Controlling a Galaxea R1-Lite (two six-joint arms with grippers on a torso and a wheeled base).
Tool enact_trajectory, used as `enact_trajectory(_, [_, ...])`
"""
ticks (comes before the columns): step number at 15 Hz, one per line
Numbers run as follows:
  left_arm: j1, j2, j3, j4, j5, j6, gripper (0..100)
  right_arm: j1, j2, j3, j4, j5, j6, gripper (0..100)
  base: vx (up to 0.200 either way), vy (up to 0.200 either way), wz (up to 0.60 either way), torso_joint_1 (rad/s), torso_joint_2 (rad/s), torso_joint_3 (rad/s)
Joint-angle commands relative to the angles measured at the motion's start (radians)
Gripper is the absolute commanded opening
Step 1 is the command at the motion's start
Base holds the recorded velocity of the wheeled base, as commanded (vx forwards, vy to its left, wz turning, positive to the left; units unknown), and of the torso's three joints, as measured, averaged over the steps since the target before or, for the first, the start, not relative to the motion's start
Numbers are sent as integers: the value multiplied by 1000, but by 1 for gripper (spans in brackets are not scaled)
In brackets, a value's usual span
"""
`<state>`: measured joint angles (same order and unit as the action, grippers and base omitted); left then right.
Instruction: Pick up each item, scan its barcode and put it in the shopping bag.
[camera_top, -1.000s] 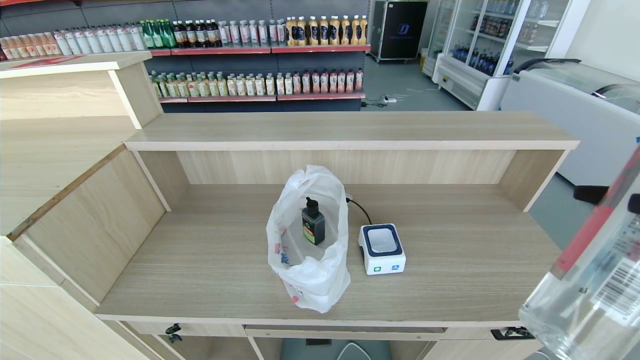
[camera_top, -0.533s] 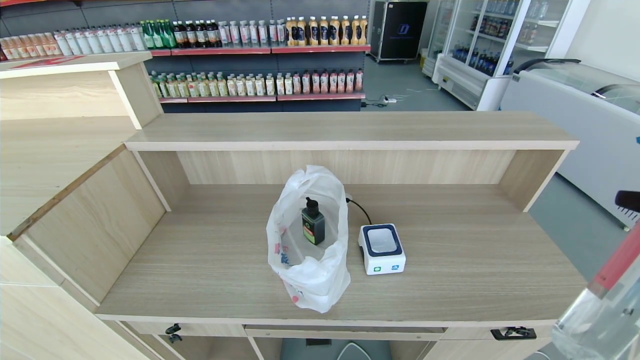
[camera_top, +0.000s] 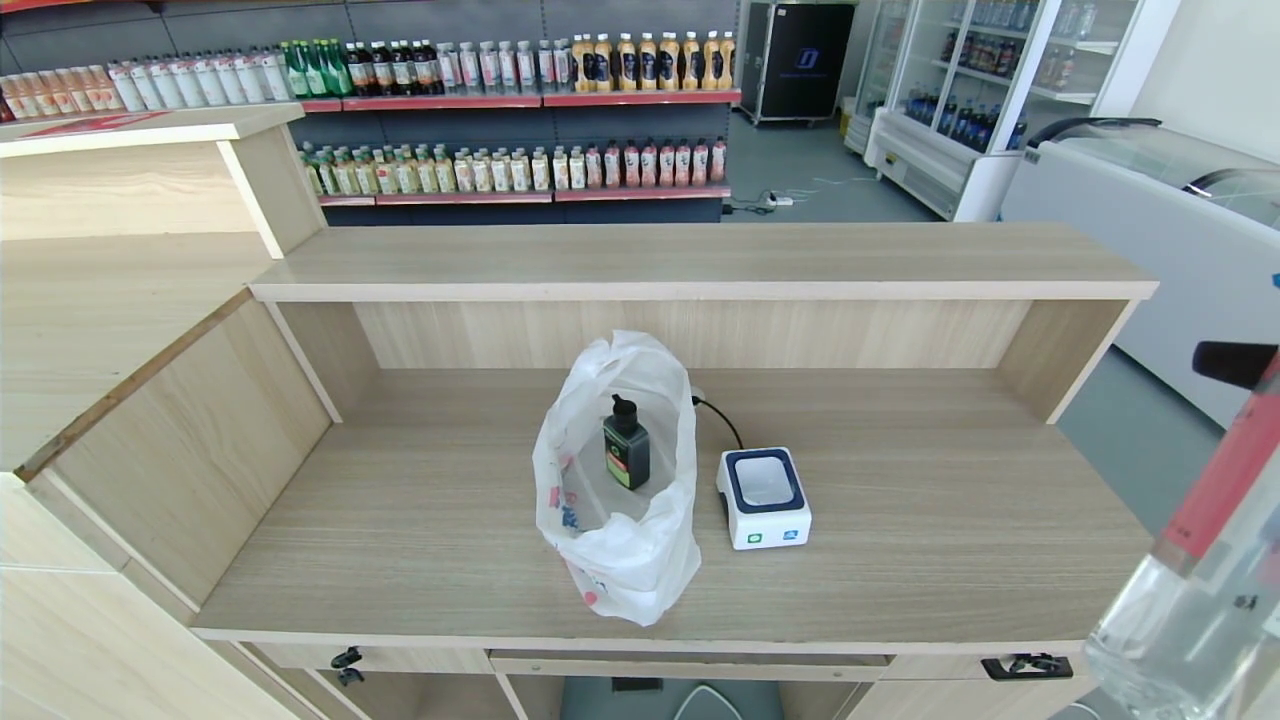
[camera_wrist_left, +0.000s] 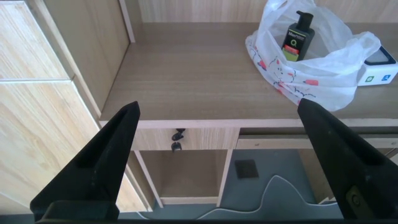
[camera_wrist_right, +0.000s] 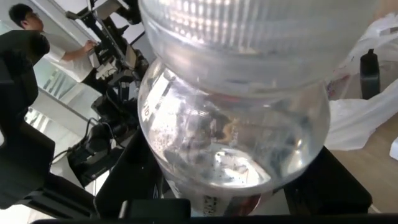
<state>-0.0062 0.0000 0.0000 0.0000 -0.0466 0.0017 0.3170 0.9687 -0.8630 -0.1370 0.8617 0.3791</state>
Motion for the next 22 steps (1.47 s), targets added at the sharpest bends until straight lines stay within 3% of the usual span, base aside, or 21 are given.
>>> enact_trajectory(1, [0,2,0,0,1,0,100,10,15,-8,-1,13,0,0,0,0,0,0,0,0])
enact_trajectory(8, [0,2,0,0,1,0,100,53,7,-42,0,17,12,0,0,0,0,0,0,0])
enact_trajectory(22, [0,2,0,0,-1,0,100,34,-16,-25,8,10,-9,0,0,0,0,0,0,0])
